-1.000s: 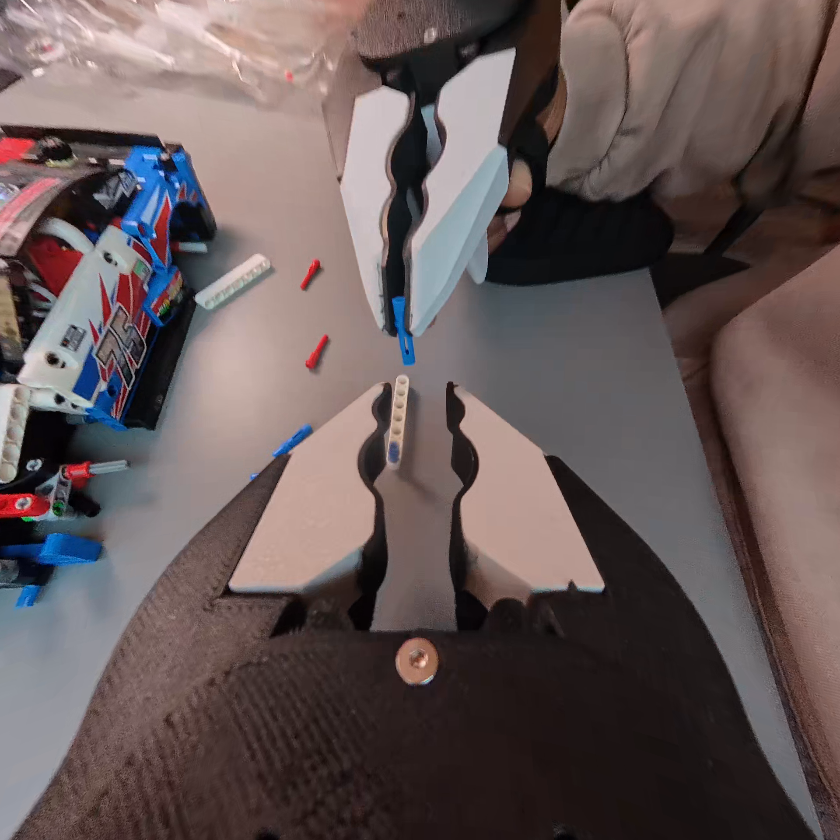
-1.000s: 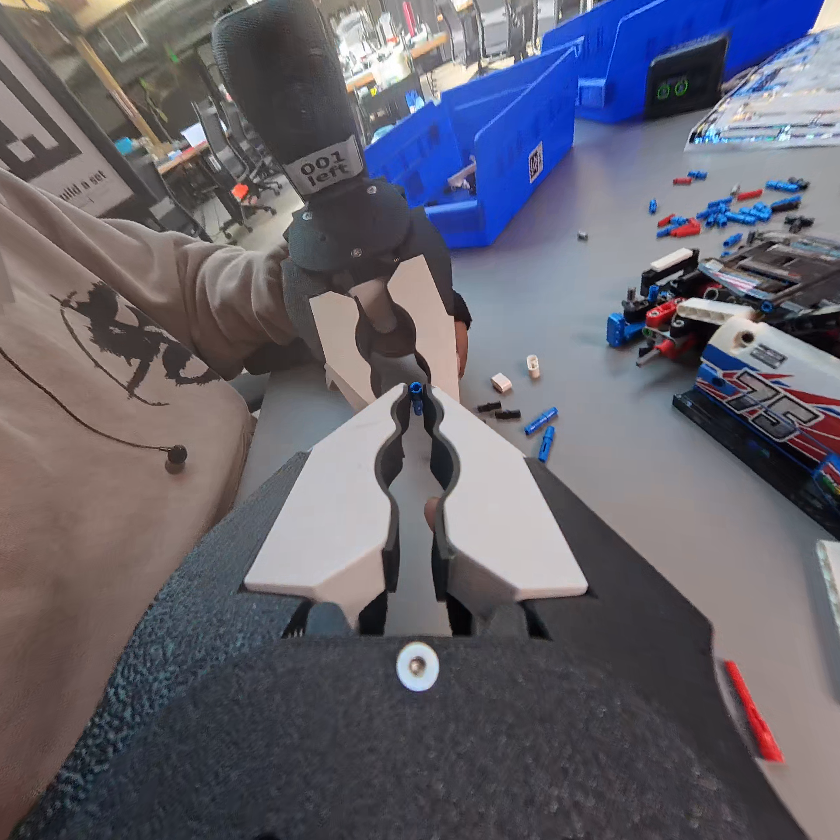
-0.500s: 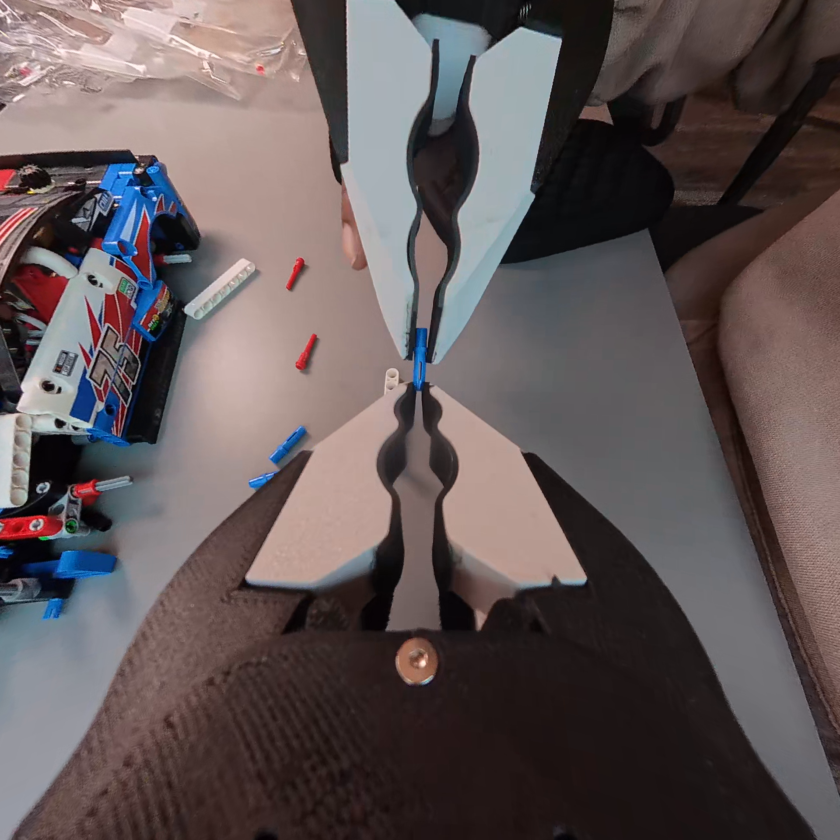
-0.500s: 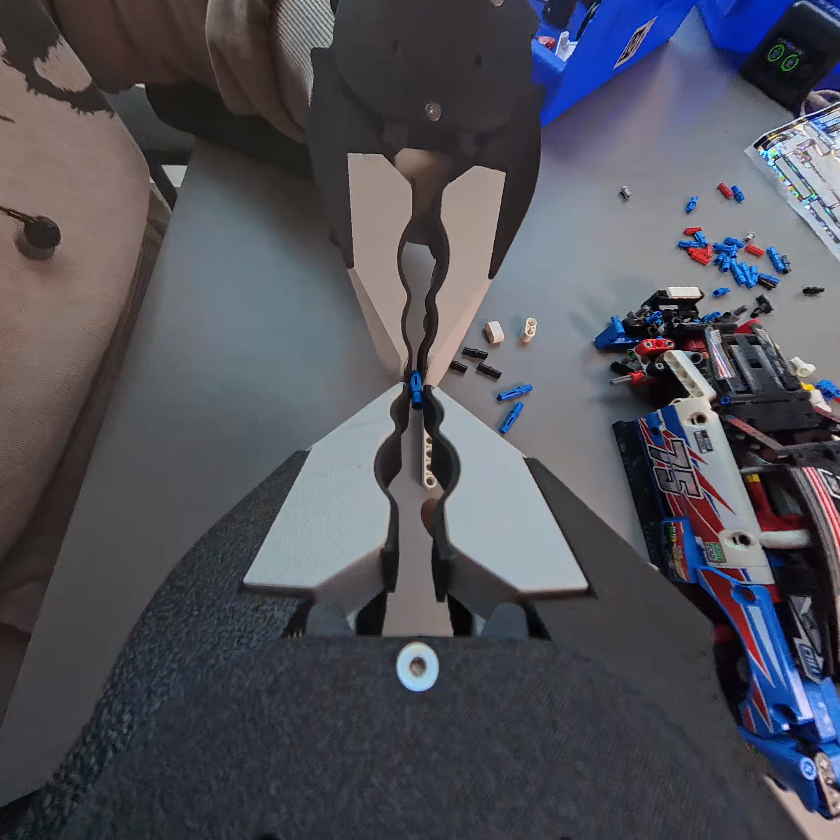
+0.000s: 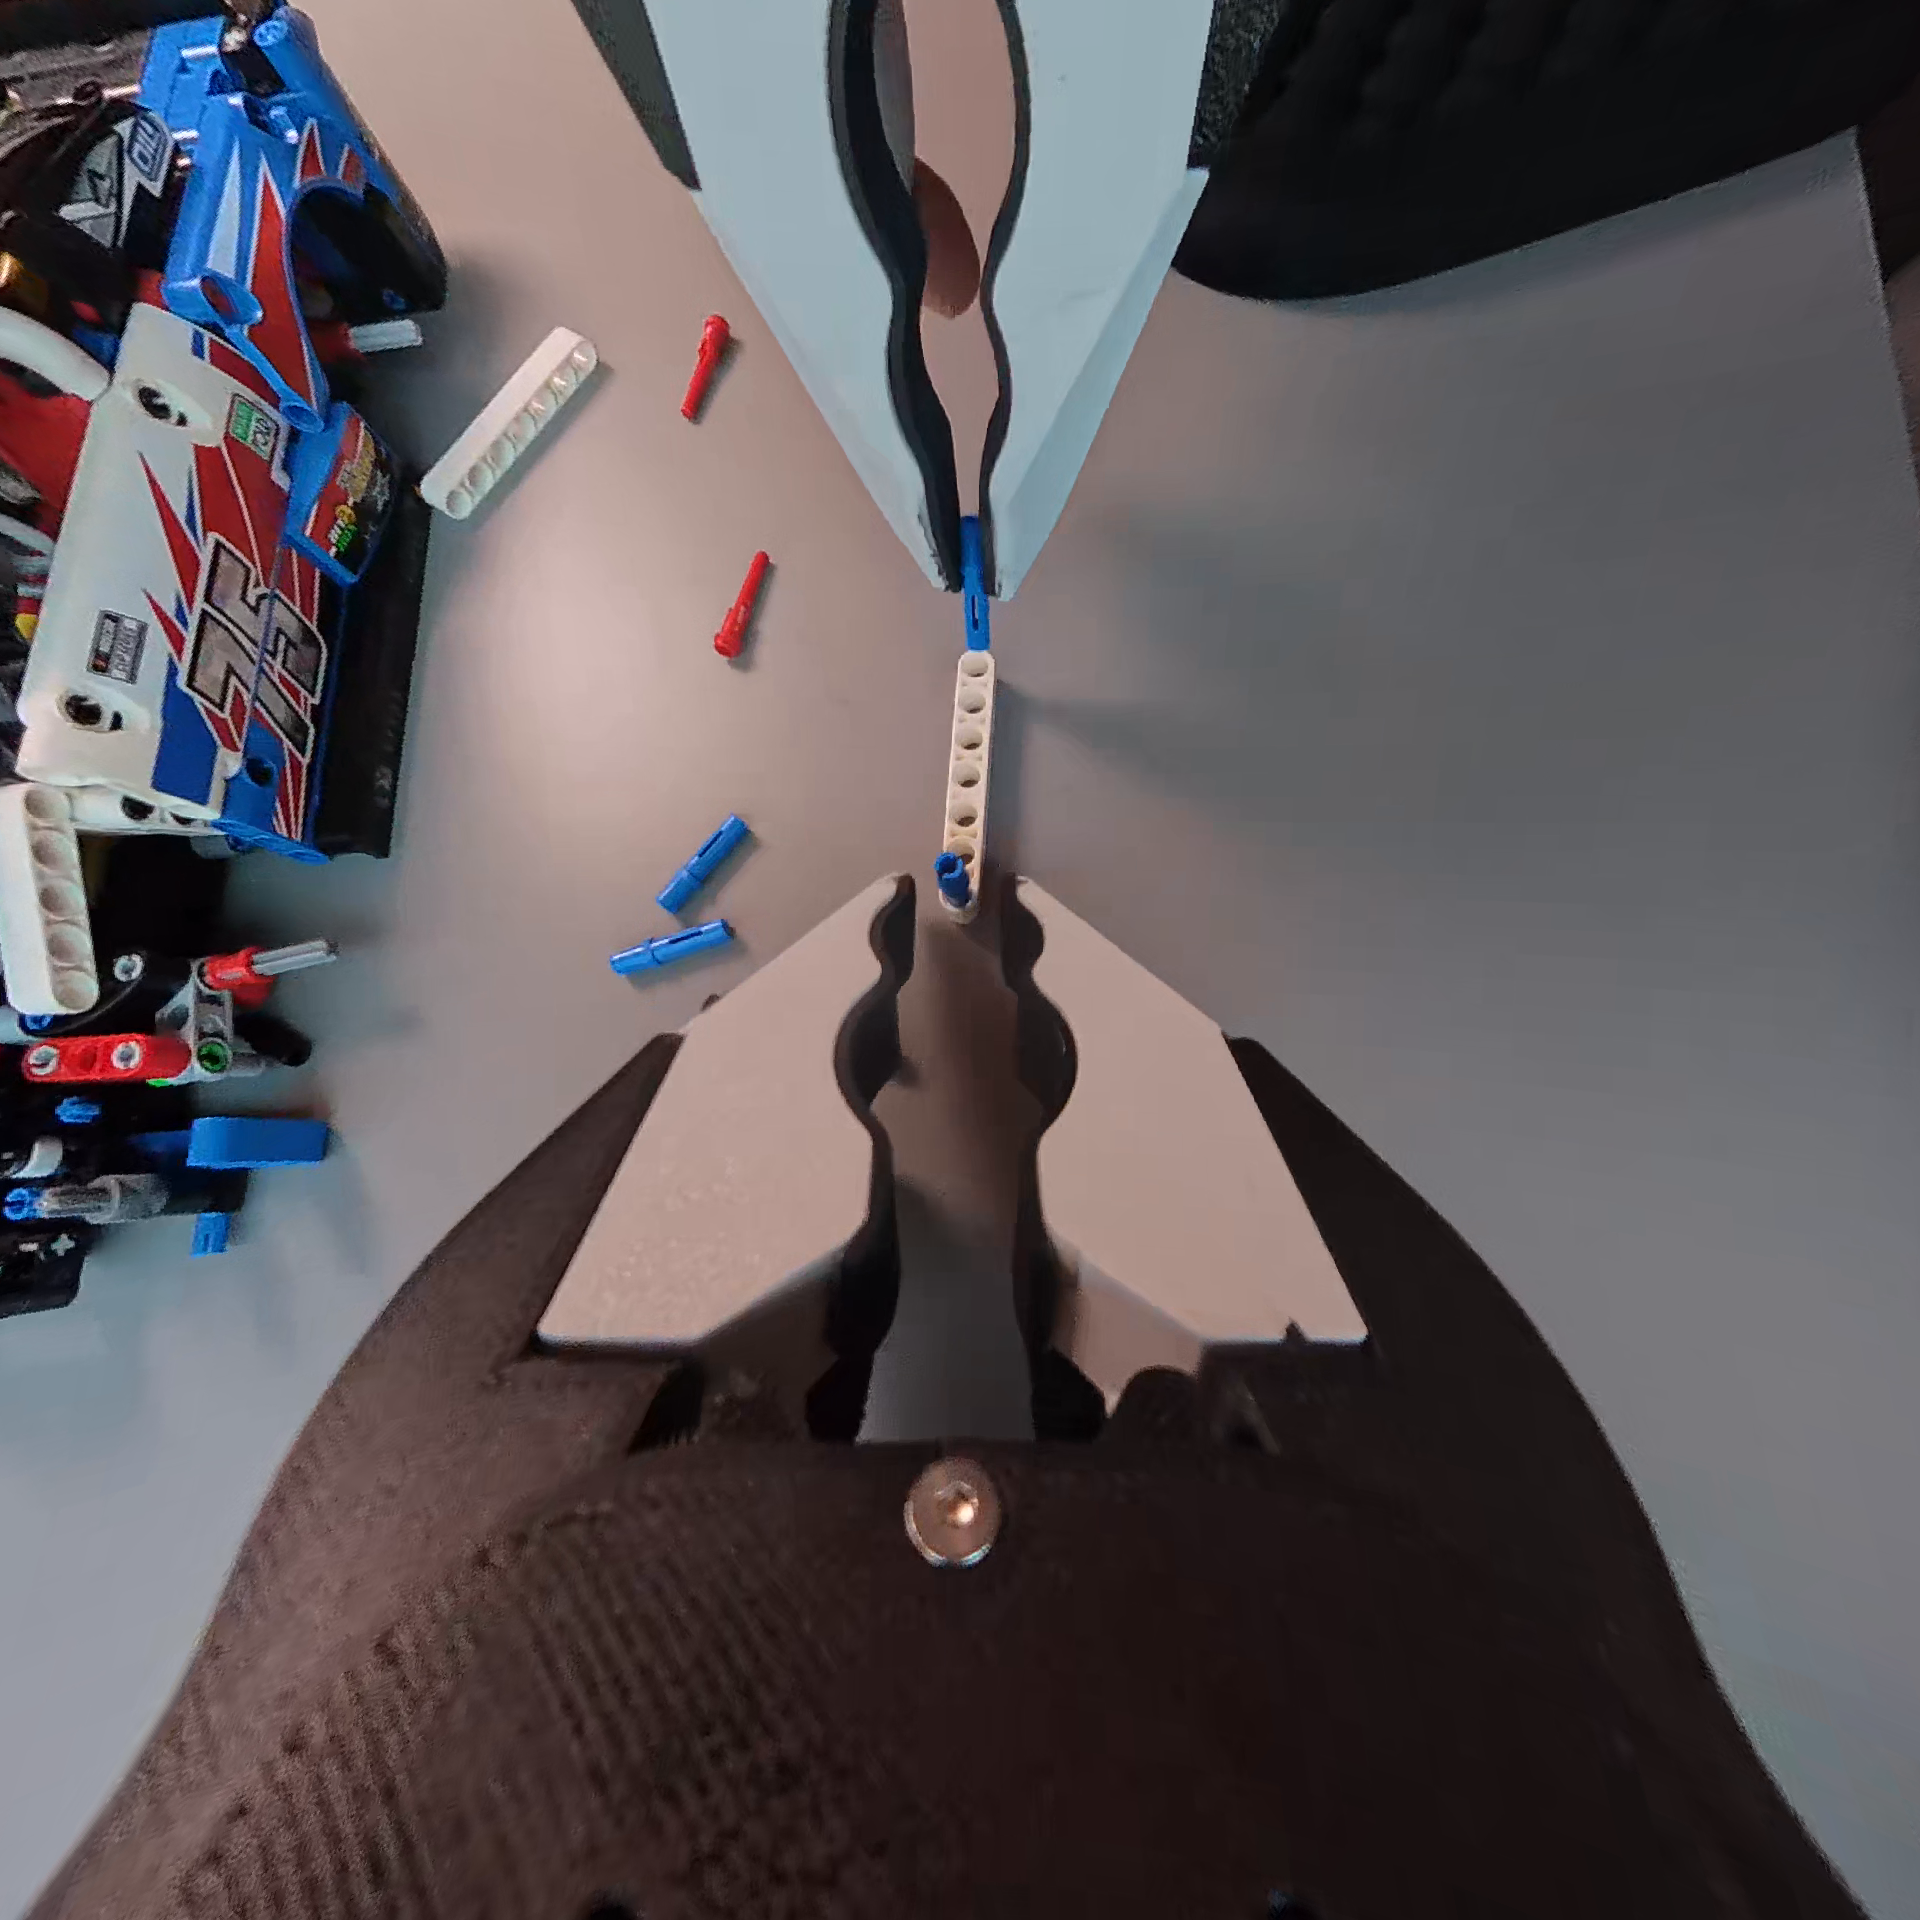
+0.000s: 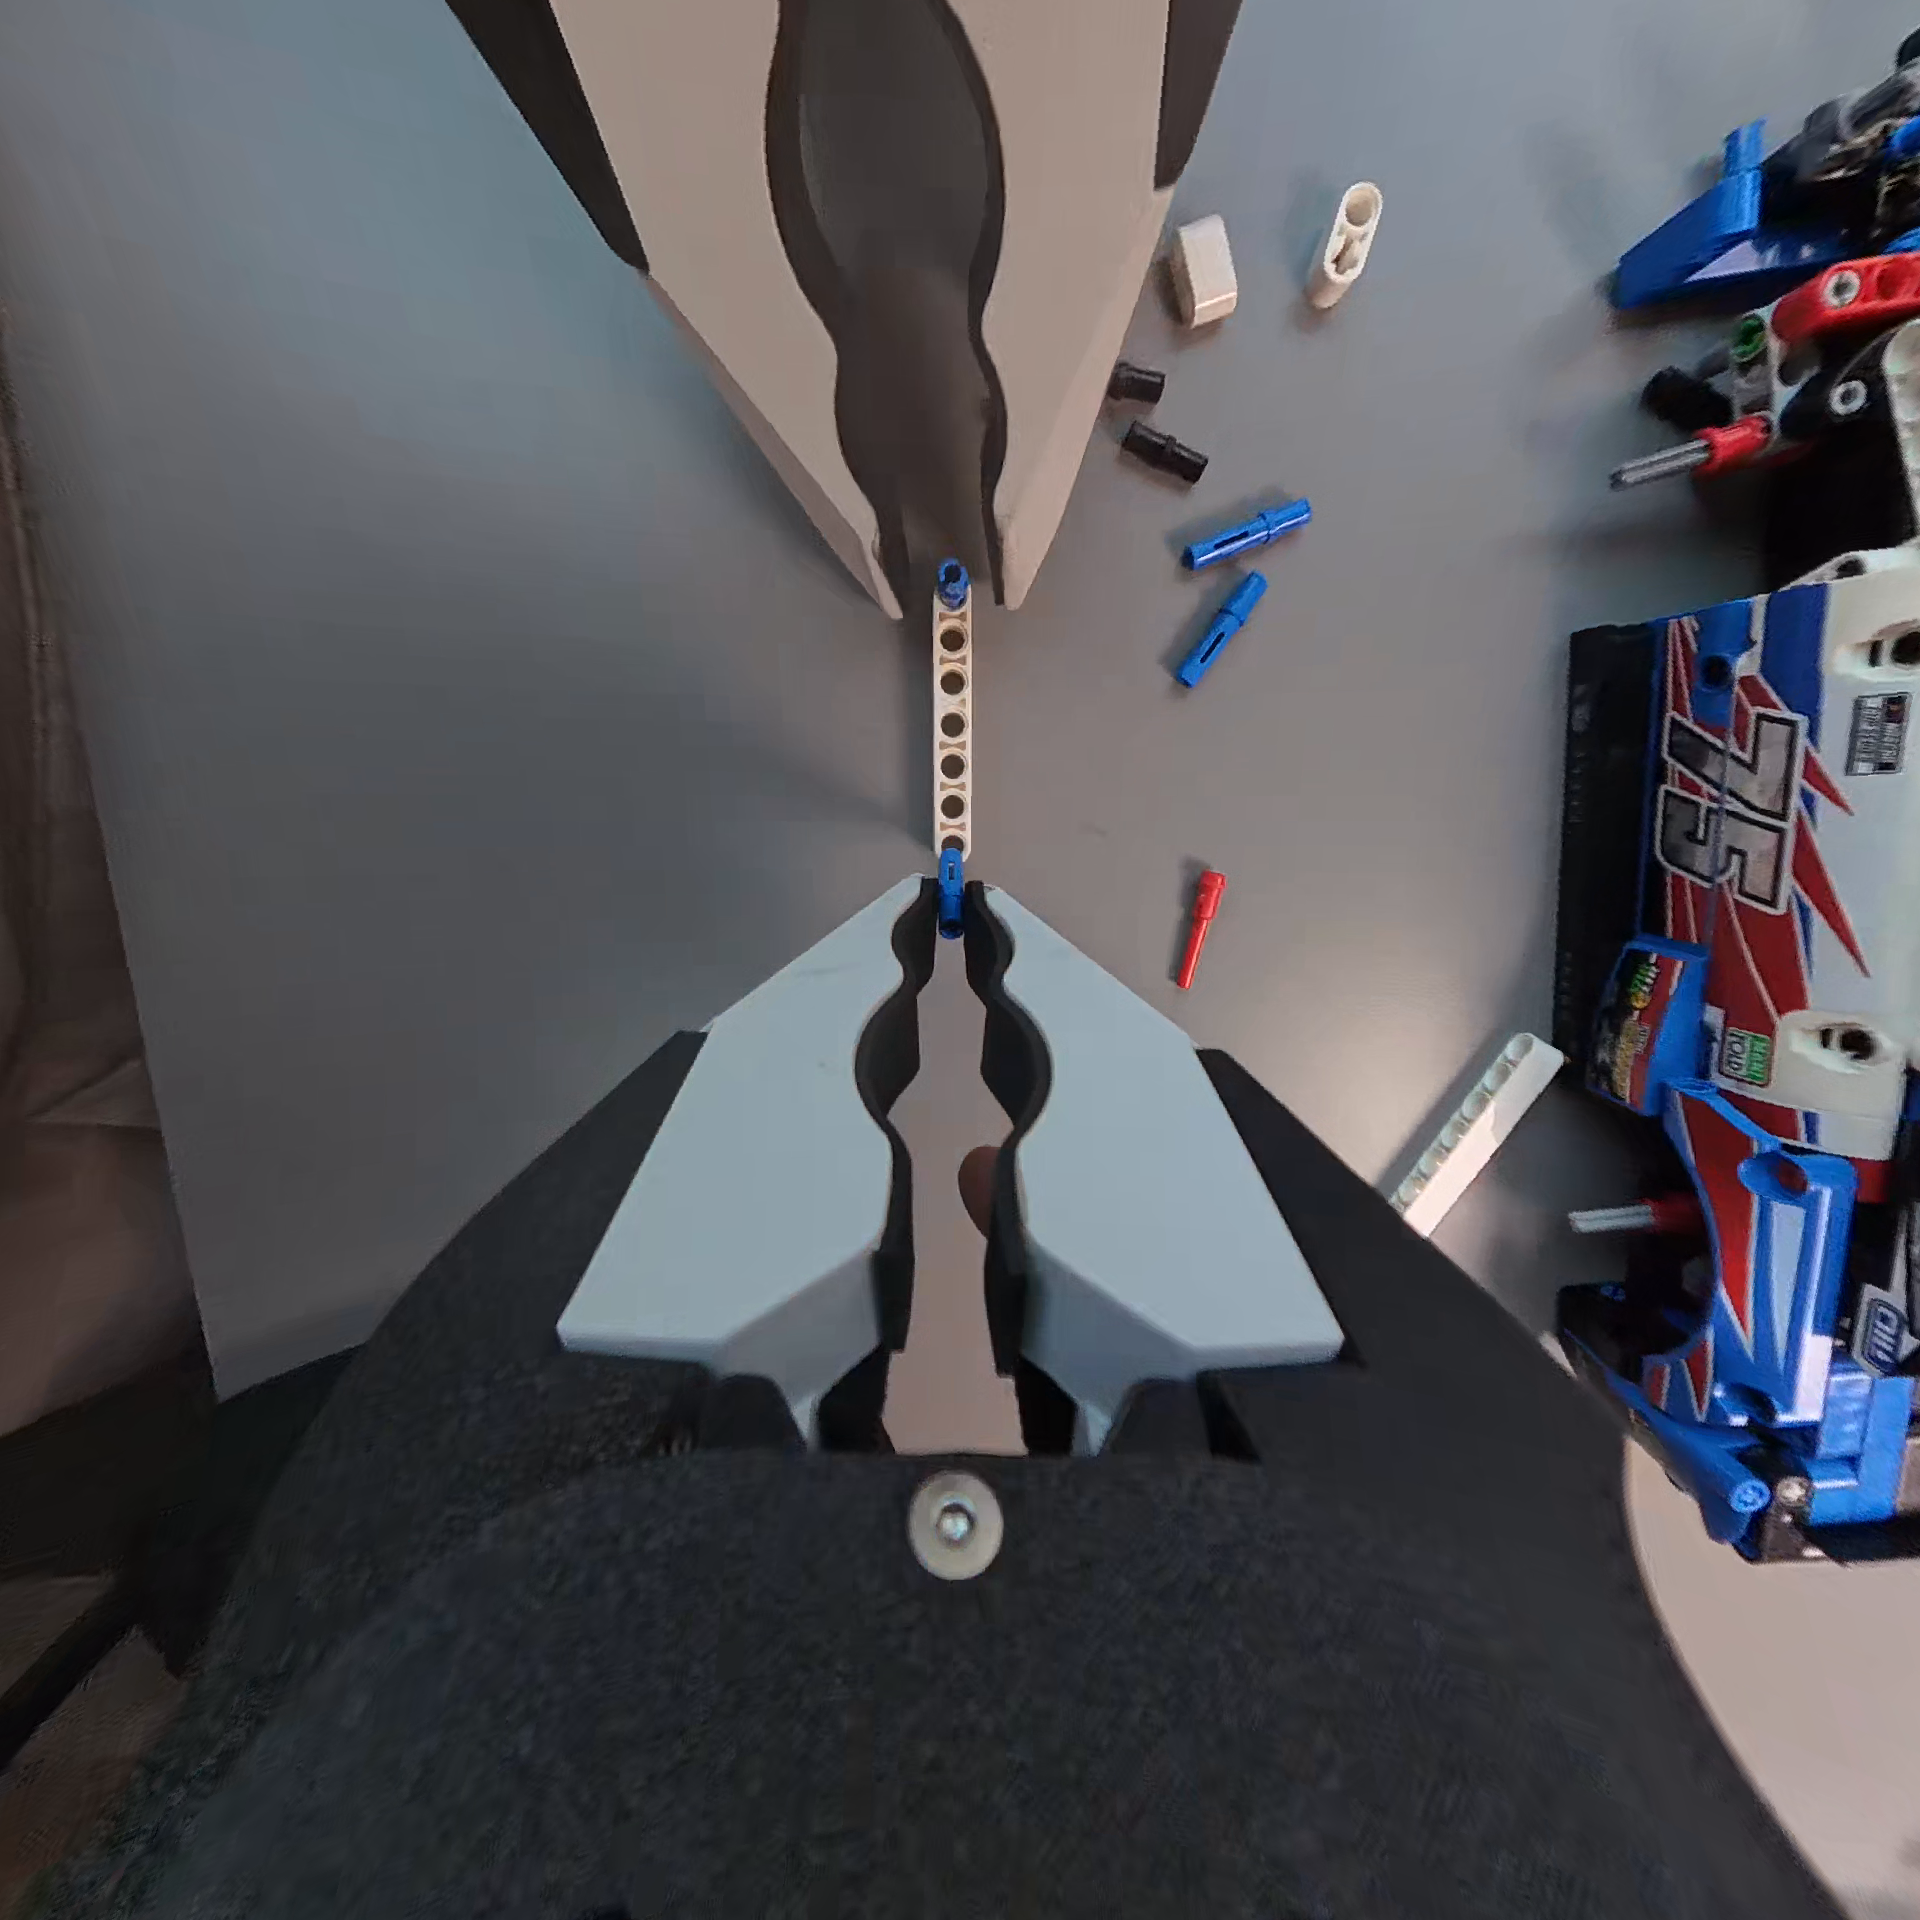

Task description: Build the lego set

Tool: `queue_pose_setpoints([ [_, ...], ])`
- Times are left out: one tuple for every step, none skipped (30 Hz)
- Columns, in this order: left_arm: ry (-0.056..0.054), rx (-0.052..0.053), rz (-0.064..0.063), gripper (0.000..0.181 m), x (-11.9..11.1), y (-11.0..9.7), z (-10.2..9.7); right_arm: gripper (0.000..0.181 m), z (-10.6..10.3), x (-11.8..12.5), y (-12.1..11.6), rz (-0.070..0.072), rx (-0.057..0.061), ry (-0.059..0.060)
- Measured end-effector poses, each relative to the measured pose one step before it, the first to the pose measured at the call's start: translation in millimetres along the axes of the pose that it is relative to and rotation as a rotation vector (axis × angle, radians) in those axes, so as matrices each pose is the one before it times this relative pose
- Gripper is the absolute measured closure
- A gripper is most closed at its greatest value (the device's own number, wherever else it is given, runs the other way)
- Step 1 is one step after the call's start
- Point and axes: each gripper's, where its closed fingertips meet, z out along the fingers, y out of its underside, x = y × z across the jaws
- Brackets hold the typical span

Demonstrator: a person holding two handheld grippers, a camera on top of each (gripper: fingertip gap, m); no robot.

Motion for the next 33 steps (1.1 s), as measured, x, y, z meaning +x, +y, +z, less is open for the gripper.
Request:
queue_pose_setpoints([
  [-0.0048, -0.0032, 0.0041, 0.169, 0.1, 0.46, 1.21, 0.178, 1.89, 1.08, 0.75, 0.0006, -0.0198, 0.0007],
  [-0.0031, -0.0002, 0.0041, 0.171, 0.14, 0.06, 1.13, 0.178, 1.83, -0.14, 1.0, 0.0017, -0.0204, -0.0073],
  [-0.0095, 0.0019, -0.0011, 0.173, -0.99, -0.38, 0.64, 0.178, 1.15, -0.09, 0.23, -0.0025, -0.0135, -0.0039],
  [-0.0024, 0.0002, -0.0013, 0.174, -0.2, -0.2, 0.34, 0.178, 0.4, 0.35, -0.39, -0.001, -0.0089, 0.0],
  [0.0008, 0.0009, -0.0008, 0.175, 0.18, -0.07, 0.3, 0.178, 0.07, 1.12, 0.02, 0.0018, -0.0117, 0.0037],
  [0.0021, 0.0021, 0.0, 0.175, 0.39, -0.18, 0.16, 0.178, -0.22, 1.28, -0.67, 0.0004, -0.0067, 0.0059],
  [0.0013, 0.0013, -0.0019, 0.175, 0.13, -0.03, 0.11, 0.178, -0.7, 0.14, -1.43, 0.0036, -0.002, -0.0019],
  [0.0001, 0.0011, -0.0042, 0.175, -0.1, -0.01, 0.14, 0.178, -0.92, -1.22, -1.58, 0.0015, 0.0, -0.0098],
  [-0.0005, 0.0012, -0.0066, 0.175, -0.24, -0.13, 0.31, 0.178, -0.8, -0.34, -0.68, 0.0, -0.0047, -0.0029],
  [0.0011, 0.0007, -0.0032, 0.175, 0.09, -0.14, 0.15, 0.178, -0.18, 0.74, 1.2, 0.0001, -0.0171, 0.0038],
  [0.0001, 0.0007, 0.0022, 0.175, 0.2, -0.2, 0.1, 0.178, 0.29, 0.89, 0.59, -0.0023, -0.0108, 0.0058],
  [-0.0009, 0.0014, 0.0019, 0.175, 0.19, -0.11, 0.23, 0.178, 0.72, -0.15, -0.05, 0.0041, -0.0061, -0.0035],
  [0.0006, 0.0005, -0.0015, 0.175, 0.24, -0.23, 0.19, 0.178, 0.49, -0.13, -0.53, 0.0029, -0.0013, -0.0034],
  [0.002, 0.0002, -0.0021, 0.175, 0.29, -0.01, 0.02, 0.178, -0.25, 0.6, -0.71, 0.0036, -0.0002, 0.0004],
  [-0.0011, 0.0005, -0.0015, 0.175, -0.2, -0.05, 0.03, 0.178, 0.1, 0.11, -0.17, 0.0049, -0.0038, -0.0029],
  [-0.0002, -0.0005, -0.0008, 0.175, 0.01, -0.02, 0.07, 0.178, -0.04, 0.01, -0.73, 0.0005, 0.0001, -0.0012],
  [-0.001, -0.0006, -0.0008, 0.175, -0.08, 0.08, -0.04, 0.178, 0.01, -0.01, -0.87, 0.0011, 0.0003, 0.0002],
  [-0.0013, -0.0005, -0.0017, 0.175, -0.16, -0.05, 0.12, 0.178, 0.12, 0.31, -0.72, 0.0045, -0.0011, 0.0012],
  [0.0019, -0.0003, -0.0012, 0.175, 0.33, -0.12, 0.01, 0.178, 0.08, 0.63, -0.39, 0.0045, -0.0027, 0.0039],
  [-0.0002, -0.0003, -0.0013, 0.175, -0.08, 0.06, -0.02, 0.178, 0.04, 0.2, -0.75, 0.0033, 0.0021, 0.0012],
  [-0.001, -0.0003, -0.0011, 0.175, -0.27, 0.12, -0.08, 0.178, 0.13, -0.39, -0.57, 0.0036, 0.0029, -0.0034],
  [0.0006, -0.0007, -0.0016, 0.175, -0.09, 0.06, -0.11, 0.178, -0.1, -0.21, 0.1, 0.0026, 0.0008, -0.0016],
  [-0.0001, -0.0005, -0.0027, 0.175, -0.18, 0.08, 0.01, 0.178, -0.24, 0.35, 0.5, 0.0029, -0.0003, 0.0011],
  [0.0009, -0.0004, -0.0028, 0.175, 0.03, 0.03, -0.1, 0.178, -0.52, -0.41, -0.53, 0.0024, 0.0077, -0.0025],
  [0.0003, -0.0005, -0.001, 0.175, -0.02, 0.09, -0.03, 0.178, -0.73, -0.66, -1.34, 0.0078, 0.0113, -0.0048],
  [-0.0003, -0.0009, -0.0006, 0.175, -0.02, -0.05, -0.02, 0.178, -0.67, -0.02, -0.68, 0.0041, 0.0057, 0.0004],
  [-0.0003, -0.0007, 0.0004, 0.175, -0.01, 0.04, 0.0, 0.178, -0.21, 0.66, -0.07, -0.0011, 0.0023, 0.0057],
  [-0.0001, -0.0004, -0.0004, 0.175, 0.01, -0.03, 0.07, 0.178, 0.3, 0.22, -0.14, 0.0022, 0.0017, 0.002],
  [0.0006, -0.0005, -0.0022, 0.175, 0.02, -0.02, -0.05, 0.178, 0.73, -0.31, 0.9, 0.003, -0.005, -0.0028],
  [0.001, -0.0004, -0.0014, 0.175, 0.09, 0.07, -0.03, 0.178, 1.05, 1.14, 1.32, -0.002, -0.0076, 0.0072],
  [0.0011, -0.0006, -0.0002, 0.175, 0.1, 0.05, 0.01, 0.178, 0.47, 0.57, -0.11, -0.0007, 0.0009, 0.0033],
  [-0.0003, 0.0003, -0.0003, 0.175, 0.06, 0.0, -0.03, 0.178, -0.02, -0.01, -0.2, 0.003, -0.0018, -0.0014],
  [0.0003, 0.0, -0.0004, 0.175, 0.07, 0.0, 0.0, 0.178, 0.16, 0.22, -0.31, -0.0049, -0.0007, 0.0031],
])
